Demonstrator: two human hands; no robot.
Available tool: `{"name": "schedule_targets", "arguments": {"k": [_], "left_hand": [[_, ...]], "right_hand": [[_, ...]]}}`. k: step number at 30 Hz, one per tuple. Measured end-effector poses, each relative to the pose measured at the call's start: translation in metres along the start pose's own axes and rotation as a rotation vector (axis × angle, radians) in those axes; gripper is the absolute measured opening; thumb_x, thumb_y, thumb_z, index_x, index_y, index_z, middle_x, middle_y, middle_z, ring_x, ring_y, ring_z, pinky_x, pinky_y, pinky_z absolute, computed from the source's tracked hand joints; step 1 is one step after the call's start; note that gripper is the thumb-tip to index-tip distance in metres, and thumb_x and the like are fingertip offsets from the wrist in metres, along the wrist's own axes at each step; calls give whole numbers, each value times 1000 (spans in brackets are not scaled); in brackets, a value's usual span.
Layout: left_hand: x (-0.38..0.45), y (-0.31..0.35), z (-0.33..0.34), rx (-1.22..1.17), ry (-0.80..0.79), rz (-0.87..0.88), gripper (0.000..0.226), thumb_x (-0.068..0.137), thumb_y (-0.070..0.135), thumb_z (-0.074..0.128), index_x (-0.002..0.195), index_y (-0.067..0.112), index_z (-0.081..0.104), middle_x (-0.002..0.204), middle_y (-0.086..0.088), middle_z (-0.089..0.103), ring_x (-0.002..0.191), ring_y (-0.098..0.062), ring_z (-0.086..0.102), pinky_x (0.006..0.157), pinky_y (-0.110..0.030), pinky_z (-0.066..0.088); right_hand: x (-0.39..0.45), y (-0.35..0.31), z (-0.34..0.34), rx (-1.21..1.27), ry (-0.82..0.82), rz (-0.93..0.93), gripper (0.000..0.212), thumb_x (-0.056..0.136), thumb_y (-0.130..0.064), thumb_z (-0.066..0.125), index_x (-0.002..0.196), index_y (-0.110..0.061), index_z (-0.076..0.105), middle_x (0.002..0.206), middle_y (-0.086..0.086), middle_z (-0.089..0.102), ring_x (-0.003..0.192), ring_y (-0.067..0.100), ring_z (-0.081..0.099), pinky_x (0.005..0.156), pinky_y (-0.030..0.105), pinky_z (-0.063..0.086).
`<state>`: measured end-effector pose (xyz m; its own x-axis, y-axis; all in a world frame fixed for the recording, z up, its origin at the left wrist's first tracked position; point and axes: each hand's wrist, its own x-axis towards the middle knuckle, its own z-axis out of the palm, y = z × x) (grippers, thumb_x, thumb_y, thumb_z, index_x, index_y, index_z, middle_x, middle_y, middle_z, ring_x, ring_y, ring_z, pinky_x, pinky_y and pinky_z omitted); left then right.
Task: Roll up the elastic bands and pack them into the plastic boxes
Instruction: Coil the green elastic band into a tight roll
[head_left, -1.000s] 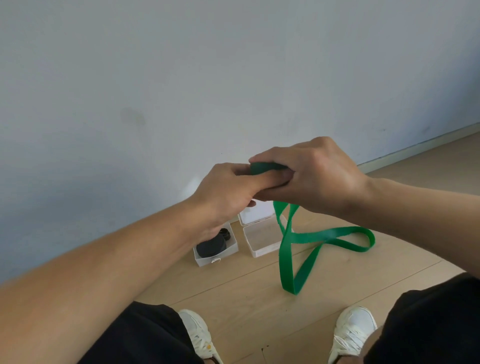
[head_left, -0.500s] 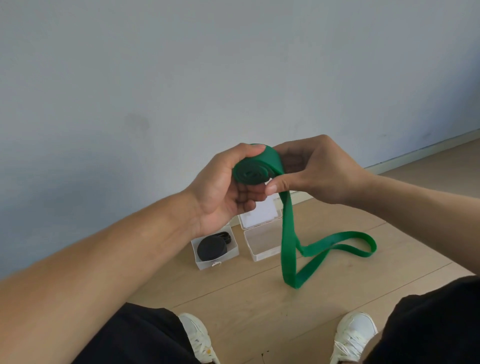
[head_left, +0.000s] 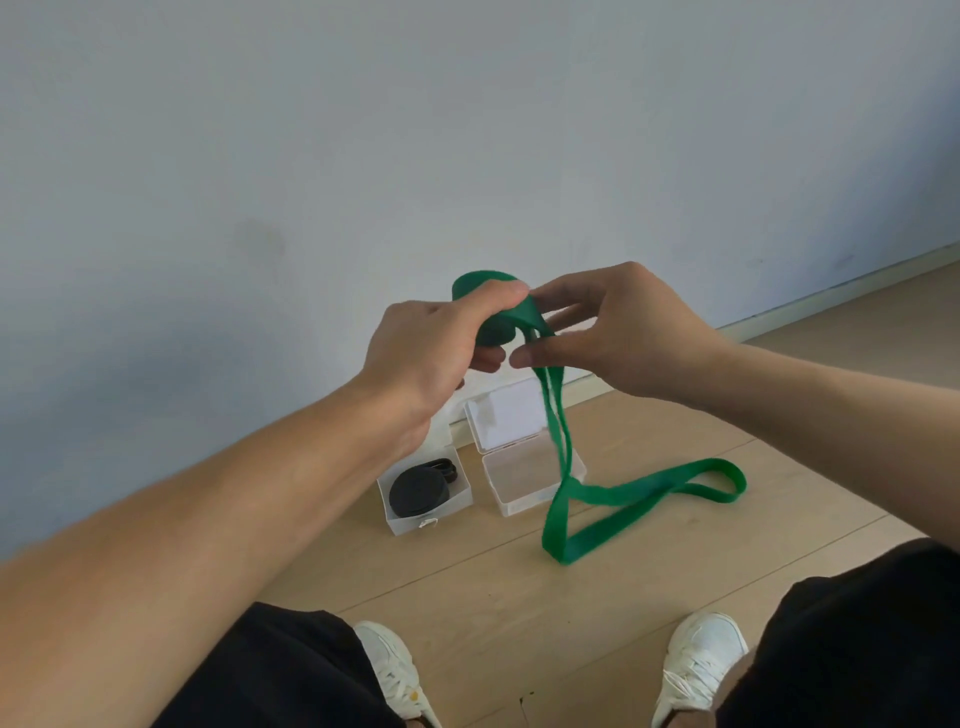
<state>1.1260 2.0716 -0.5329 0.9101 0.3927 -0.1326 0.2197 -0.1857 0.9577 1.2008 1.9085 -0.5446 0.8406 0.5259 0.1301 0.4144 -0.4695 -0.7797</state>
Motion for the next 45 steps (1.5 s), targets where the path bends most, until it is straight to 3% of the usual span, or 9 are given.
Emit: {"name": "schedule_targets", "arguments": {"k": [2, 6, 11, 17, 23, 26, 30, 39, 45], "left_hand": [[0, 1, 2, 10, 15, 6, 34, 76, 56, 75, 80, 23, 79, 72, 8, 78, 70, -7, 74, 76, -33, 47], [4, -1, 2, -44, -39, -65, 36, 78, 56, 73, 84, 21, 76, 68, 4, 75, 71, -13, 74, 71, -33, 45], [3, -4, 6, -127, -200, -103, 31, 84, 50, 70, 78, 20, 71, 64, 1, 68, 62, -15, 66, 65, -31, 43], [10, -7, 0, -49, -63, -164, 33, 75, 56, 72, 79, 23, 70, 70, 5, 67, 65, -13, 65, 65, -32, 44], [17, -10, -13, -29, -50, -180, 33, 76, 56, 71, 77, 23, 68, 65, 5, 66, 62, -13, 64, 64, -32, 42], [16, -12, -10, -42, -117, -188, 33, 80, 55, 69, 75, 22, 68, 64, 3, 65, 62, -14, 63, 66, -32, 42], [13, -13, -1, -106, -194, -160, 33, 84, 51, 68, 82, 19, 71, 65, 0, 66, 60, -14, 63, 63, -31, 43], [12, -17, 9, -192, -317, -109, 29, 90, 49, 65, 94, 22, 76, 78, 1, 70, 71, -15, 65, 71, -32, 45], [9, -14, 6, -250, -373, -84, 29, 94, 45, 58, 90, 20, 72, 74, 1, 68, 68, -15, 64, 73, -32, 47]], "right_hand": [[1, 3, 4, -27, -34, 9, 38, 66, -45, 91, 99, -38, 74, 98, -24, 75, 87, -8, 71, 64, 11, 48], [5, 18, 17, -119, -160, 89, 44, 69, -52, 87, 107, -39, 69, 107, -17, 72, 92, 3, 72, 85, 29, 57], [5, 42, 34, -234, -336, 133, 24, 79, -56, 79, 87, -42, 61, 85, -18, 65, 79, -2, 60, 69, 17, 43], [6, 54, 27, -46, -535, 186, 37, 88, -7, 71, 120, -22, 61, 120, -12, 69, 111, -2, 62, 87, 14, 49], [11, 69, 13, -55, -432, 122, 29, 81, -13, 84, 98, -22, 63, 104, 2, 75, 105, 26, 69, 101, 48, 52], [10, 70, 10, -132, -457, 126, 38, 72, -37, 90, 103, -31, 67, 109, -7, 75, 109, 17, 68, 105, 44, 50], [6, 48, 14, 20, -308, 38, 89, 63, -53, 89, 140, -32, 48, 133, -11, 64, 125, 1, 57, 114, 31, 39], [-4, 2, 22, 147, 9, -128, 31, 76, -41, 85, 102, -28, 75, 86, 0, 78, 82, 18, 73, 79, 39, 58], [-3, -6, 15, 51, 75, -155, 29, 73, -46, 86, 93, -27, 76, 76, 4, 75, 75, 25, 69, 71, 45, 56]]}}
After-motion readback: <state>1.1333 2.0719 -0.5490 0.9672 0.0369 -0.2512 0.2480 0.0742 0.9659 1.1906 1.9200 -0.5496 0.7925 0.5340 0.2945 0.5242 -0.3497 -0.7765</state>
